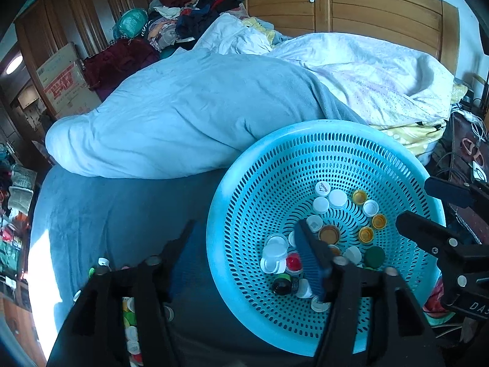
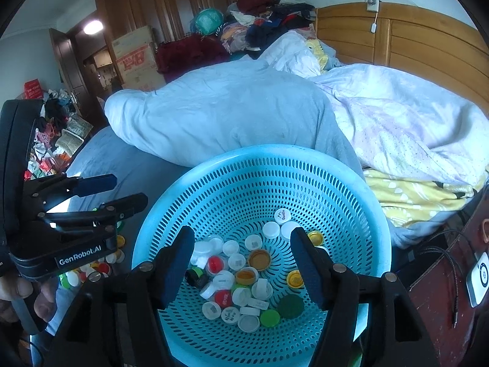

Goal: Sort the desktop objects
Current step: 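Open both grippers to drop the white caps into the basket, then move both grippers back from the basket toward the cap pile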

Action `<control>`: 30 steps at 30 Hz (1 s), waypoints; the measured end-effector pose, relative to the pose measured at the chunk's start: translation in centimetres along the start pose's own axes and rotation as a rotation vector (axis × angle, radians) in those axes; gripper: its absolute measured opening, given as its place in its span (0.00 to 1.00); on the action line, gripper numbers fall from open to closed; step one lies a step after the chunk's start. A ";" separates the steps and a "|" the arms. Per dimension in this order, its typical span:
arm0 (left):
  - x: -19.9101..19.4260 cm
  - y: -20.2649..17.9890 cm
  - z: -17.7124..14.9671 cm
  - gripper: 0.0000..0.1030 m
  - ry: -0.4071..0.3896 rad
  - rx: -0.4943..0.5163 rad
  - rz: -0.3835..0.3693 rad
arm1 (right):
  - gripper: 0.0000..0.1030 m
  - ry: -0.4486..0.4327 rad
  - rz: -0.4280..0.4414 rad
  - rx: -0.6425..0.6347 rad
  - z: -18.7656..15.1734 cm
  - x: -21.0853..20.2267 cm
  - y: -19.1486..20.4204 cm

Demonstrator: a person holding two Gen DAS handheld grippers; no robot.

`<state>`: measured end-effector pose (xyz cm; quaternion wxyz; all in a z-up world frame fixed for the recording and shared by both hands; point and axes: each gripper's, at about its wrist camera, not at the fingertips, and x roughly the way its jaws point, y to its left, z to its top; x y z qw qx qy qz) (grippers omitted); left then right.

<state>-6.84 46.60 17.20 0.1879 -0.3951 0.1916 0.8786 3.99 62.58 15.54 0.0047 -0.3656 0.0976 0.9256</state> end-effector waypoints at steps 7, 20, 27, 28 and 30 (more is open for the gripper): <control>-0.2 0.7 -0.6 0.75 -0.016 -0.016 0.016 | 0.88 -0.018 -0.012 -0.008 0.1 -0.5 0.9; -1.9 16.7 -14.4 0.75 -0.059 -0.323 0.183 | 1.00 0.025 0.146 -0.149 -4.2 2.5 10.7; -3.1 26.1 -26.6 0.76 -0.033 -0.526 0.353 | 1.00 0.157 0.238 -0.259 -9.8 9.1 19.7; -2.7 27.2 -28.5 0.76 -0.008 -0.562 0.362 | 1.00 0.166 0.240 -0.269 -10.2 10.0 20.5; -1.9 28.7 -31.5 0.76 0.030 -0.611 0.389 | 1.00 0.153 0.185 -0.306 -11.1 12.7 22.0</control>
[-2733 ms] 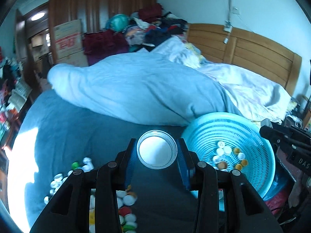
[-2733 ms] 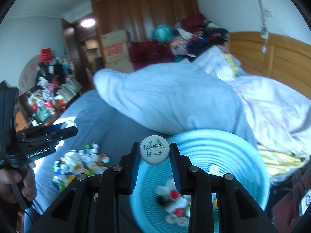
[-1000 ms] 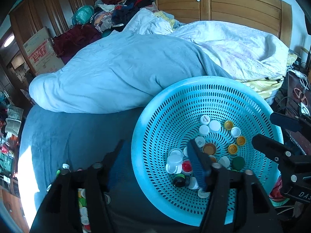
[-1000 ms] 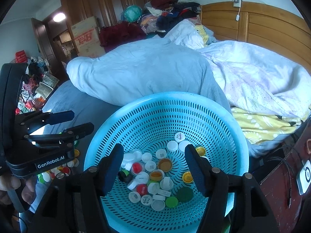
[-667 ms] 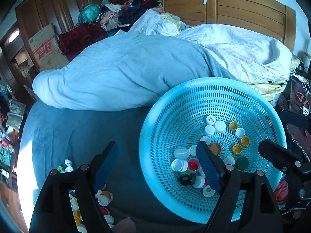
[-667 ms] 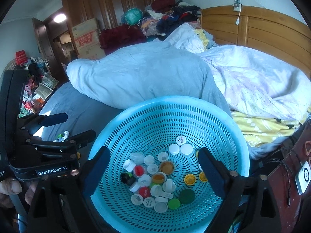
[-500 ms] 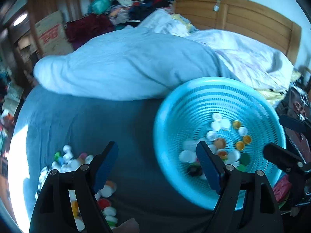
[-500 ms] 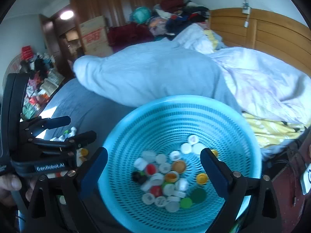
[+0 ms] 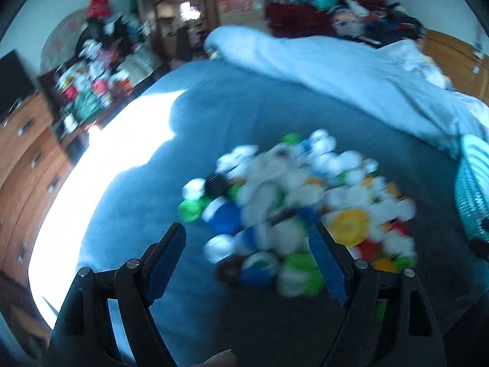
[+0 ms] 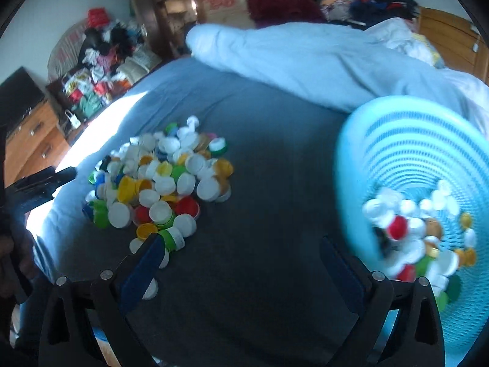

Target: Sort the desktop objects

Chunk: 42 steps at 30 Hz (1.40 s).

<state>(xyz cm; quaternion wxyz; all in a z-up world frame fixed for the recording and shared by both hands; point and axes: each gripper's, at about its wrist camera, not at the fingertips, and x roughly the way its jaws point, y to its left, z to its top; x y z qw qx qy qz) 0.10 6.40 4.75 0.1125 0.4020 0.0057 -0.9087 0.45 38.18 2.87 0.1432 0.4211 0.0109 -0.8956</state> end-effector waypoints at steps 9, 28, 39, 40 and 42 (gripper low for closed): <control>3.8 7.8 -4.3 0.76 0.056 -0.156 0.086 | 1.00 -0.060 -0.050 -0.118 1.6 5.3 4.0; 8.5 9.0 -4.5 0.99 0.112 -0.190 0.089 | 1.00 0.029 -0.137 0.016 -1.3 11.1 -0.1; 8.4 8.6 -4.2 0.99 0.111 -0.195 0.088 | 1.00 0.030 -0.140 0.014 -0.9 11.4 0.3; 8.6 8.8 -4.1 0.99 0.112 -0.193 0.090 | 1.00 0.030 -0.140 0.014 -0.9 11.4 0.3; 8.6 8.7 -4.1 0.99 0.112 -0.196 0.086 | 1.00 0.030 -0.140 0.014 -0.9 11.4 0.3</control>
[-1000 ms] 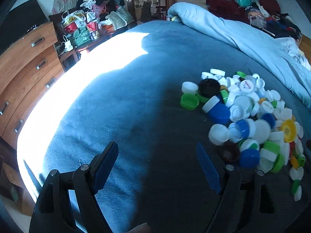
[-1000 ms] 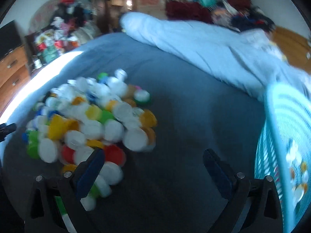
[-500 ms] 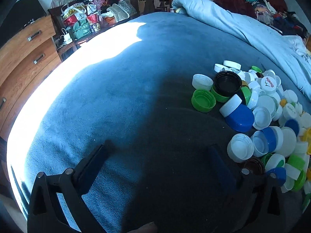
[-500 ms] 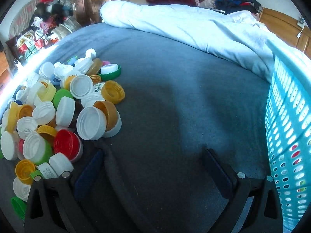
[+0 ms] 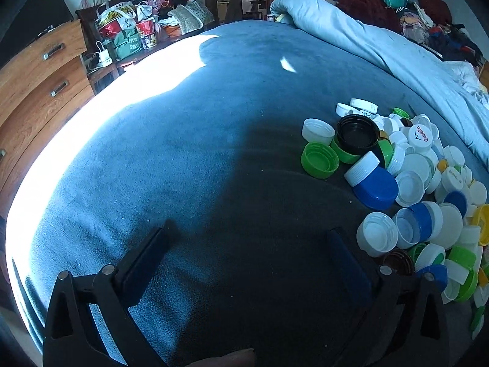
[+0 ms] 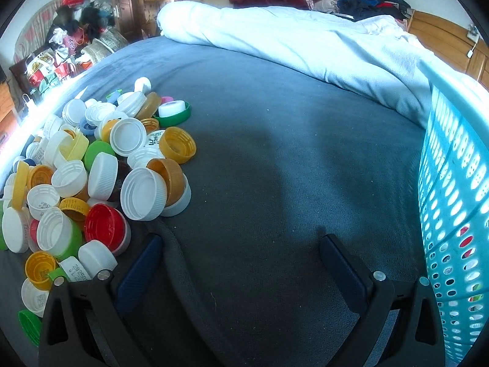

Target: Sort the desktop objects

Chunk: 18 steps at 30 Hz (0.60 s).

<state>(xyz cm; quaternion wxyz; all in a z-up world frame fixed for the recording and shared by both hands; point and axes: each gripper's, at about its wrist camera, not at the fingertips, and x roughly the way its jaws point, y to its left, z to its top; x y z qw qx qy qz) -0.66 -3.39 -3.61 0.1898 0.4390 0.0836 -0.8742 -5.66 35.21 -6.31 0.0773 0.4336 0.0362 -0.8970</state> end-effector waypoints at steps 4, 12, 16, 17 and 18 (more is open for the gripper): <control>0.0 -0.1 0.0 0.99 0.001 -0.001 -0.004 | 1.00 0.000 0.000 0.000 0.0 0.0 0.0; 0.0 -0.2 0.1 0.99 0.001 0.000 -0.006 | 1.00 0.000 0.000 0.000 0.0 0.0 0.0; 0.0 -0.2 0.0 0.99 0.002 0.000 -0.005 | 1.00 -0.001 -0.001 0.000 0.0 0.0 0.0; 0.0 -0.2 0.0 0.99 0.002 0.000 -0.005 | 1.00 -0.001 -0.001 0.000 0.0 0.0 0.0; 0.0 -0.2 0.0 0.99 0.001 0.001 -0.004 | 1.00 -0.001 -0.001 0.000 0.0 0.0 0.0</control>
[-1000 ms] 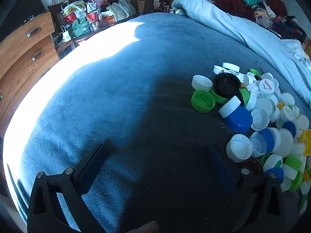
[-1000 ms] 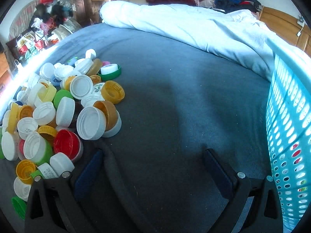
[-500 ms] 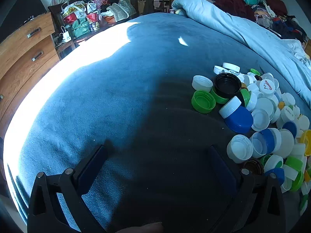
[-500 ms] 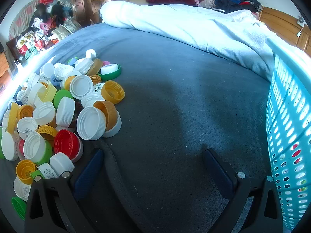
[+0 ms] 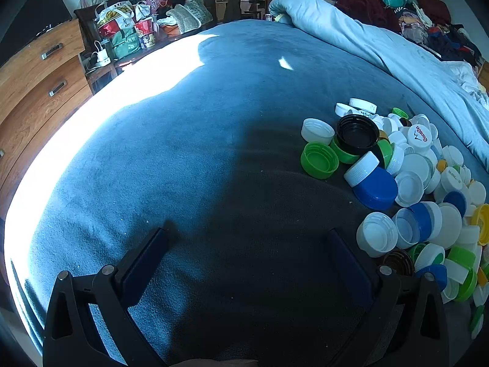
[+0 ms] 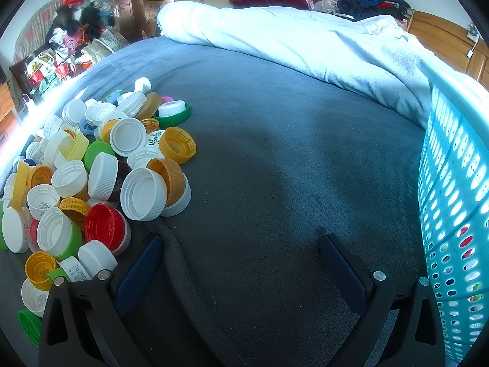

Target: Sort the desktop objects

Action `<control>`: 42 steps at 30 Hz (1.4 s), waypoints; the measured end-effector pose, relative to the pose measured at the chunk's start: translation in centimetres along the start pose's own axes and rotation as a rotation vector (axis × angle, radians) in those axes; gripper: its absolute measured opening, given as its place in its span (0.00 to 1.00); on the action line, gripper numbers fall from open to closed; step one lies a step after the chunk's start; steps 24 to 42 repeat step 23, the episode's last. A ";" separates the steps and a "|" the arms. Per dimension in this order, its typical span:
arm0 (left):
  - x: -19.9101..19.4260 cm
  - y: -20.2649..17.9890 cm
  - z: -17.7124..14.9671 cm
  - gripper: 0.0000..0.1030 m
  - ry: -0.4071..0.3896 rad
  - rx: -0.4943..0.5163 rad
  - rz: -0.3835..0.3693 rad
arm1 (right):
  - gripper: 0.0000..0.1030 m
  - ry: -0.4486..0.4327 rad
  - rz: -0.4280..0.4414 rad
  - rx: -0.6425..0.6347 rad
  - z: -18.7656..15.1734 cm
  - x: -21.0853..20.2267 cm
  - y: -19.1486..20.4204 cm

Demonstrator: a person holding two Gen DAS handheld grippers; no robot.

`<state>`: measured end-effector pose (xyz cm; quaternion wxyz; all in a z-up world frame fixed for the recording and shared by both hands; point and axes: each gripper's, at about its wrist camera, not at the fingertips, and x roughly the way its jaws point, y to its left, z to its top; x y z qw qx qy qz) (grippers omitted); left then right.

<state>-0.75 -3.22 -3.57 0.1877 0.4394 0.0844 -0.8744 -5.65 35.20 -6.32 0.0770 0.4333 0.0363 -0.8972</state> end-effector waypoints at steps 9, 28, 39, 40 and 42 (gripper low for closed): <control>0.2 -0.4 0.0 0.99 0.003 0.001 -0.004 | 1.00 0.000 0.000 0.000 0.0 0.0 0.0; 0.2 -0.4 0.1 0.99 -0.009 0.008 -0.010 | 1.00 0.000 0.000 0.000 0.0 0.0 0.0; 0.2 -0.4 0.1 0.99 -0.009 0.008 -0.010 | 1.00 0.000 0.000 0.000 0.0 0.0 0.0; 0.2 -0.4 0.1 0.99 -0.009 0.008 -0.010 | 1.00 0.000 0.000 0.000 0.0 0.0 0.0; 0.2 -0.4 0.1 0.99 -0.009 0.008 -0.010 | 1.00 0.000 0.000 0.000 0.0 0.0 0.0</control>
